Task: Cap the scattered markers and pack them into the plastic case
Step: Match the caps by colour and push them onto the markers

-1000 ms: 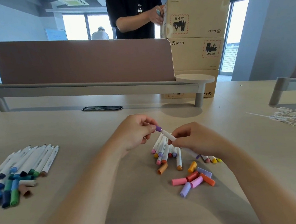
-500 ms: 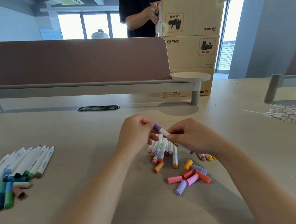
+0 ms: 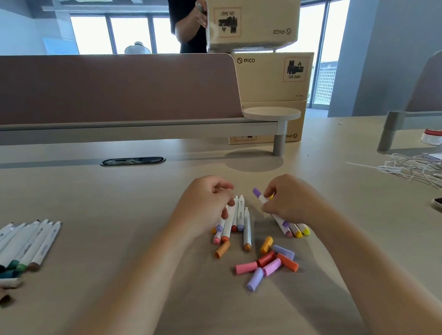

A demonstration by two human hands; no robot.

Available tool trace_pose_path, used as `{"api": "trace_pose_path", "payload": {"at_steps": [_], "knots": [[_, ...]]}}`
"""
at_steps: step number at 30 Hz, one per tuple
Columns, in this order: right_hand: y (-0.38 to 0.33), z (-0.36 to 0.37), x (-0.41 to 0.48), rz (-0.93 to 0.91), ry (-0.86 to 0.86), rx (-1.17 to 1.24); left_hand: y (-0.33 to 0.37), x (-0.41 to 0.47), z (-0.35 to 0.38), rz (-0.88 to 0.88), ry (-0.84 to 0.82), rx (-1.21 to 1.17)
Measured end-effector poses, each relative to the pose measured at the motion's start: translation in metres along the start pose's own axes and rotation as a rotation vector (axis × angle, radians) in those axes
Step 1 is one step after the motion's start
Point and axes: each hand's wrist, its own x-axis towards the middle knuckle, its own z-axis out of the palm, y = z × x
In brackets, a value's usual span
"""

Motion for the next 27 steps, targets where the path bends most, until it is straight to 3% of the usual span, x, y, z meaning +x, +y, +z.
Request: {"api": "trace_pose_path", "payload": {"at_steps": [7,11,17,27], "knots": [[0.002,0.004,-0.001,0.026,-0.023,-0.163,0.000,-0.003,0.004,0.027,-0.032,0.070],[-0.008,0.008,-0.004,-0.044,0.054,-0.036,0.000,-0.002,0.003,0.023,-0.018,0.065],[-0.033,0.011,-0.019,-0.152,-0.149,-0.171,-0.002,0.000,0.002,0.026,0.015,0.069],[-0.055,0.020,-0.015,-0.113,-0.260,-0.458,-0.006,0.001,0.005,0.070,0.032,0.128]]}}
